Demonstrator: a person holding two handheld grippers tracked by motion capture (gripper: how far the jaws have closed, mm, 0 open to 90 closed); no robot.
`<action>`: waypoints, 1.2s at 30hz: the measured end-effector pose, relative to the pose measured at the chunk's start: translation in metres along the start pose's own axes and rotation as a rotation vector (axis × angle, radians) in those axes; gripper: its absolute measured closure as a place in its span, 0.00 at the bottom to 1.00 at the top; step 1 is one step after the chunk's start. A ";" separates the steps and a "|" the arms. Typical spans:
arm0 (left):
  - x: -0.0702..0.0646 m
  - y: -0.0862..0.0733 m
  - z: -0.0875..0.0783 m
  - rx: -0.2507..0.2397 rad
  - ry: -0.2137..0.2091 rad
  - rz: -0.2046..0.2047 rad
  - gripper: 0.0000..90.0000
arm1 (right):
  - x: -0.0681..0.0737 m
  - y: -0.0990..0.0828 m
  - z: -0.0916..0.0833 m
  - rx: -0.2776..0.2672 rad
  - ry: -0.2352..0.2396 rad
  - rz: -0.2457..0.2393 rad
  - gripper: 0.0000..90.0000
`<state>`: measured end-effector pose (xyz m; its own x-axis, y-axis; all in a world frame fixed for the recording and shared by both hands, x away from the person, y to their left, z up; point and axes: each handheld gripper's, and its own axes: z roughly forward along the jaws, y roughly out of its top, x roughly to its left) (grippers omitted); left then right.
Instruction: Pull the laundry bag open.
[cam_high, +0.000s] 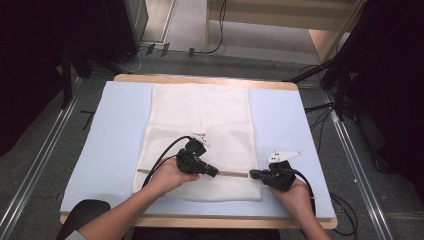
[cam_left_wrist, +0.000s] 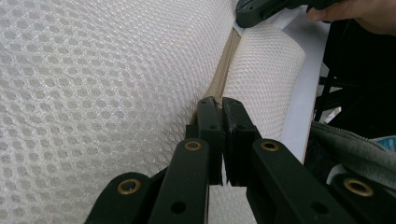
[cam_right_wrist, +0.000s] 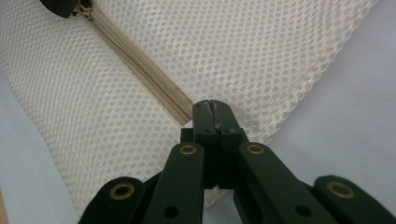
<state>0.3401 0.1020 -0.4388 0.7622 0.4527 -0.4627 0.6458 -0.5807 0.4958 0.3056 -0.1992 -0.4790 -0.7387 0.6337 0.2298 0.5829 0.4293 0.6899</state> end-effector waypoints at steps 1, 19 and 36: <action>-0.001 0.000 -0.002 -0.006 0.004 0.000 0.99 | 0.000 0.000 0.000 0.000 0.001 0.002 1.00; 0.013 -0.012 -0.019 -0.012 -0.024 -0.024 0.99 | 0.000 -0.001 0.001 -0.008 0.008 0.000 1.00; 0.021 -0.021 -0.028 -0.019 -0.014 -0.063 0.99 | 0.001 0.001 0.000 0.002 0.003 -0.037 1.00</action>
<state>0.3434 0.1427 -0.4380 0.7191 0.4784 -0.5040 0.6936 -0.5381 0.4789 0.3056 -0.1984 -0.4787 -0.7610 0.6151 0.2063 0.5555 0.4535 0.6970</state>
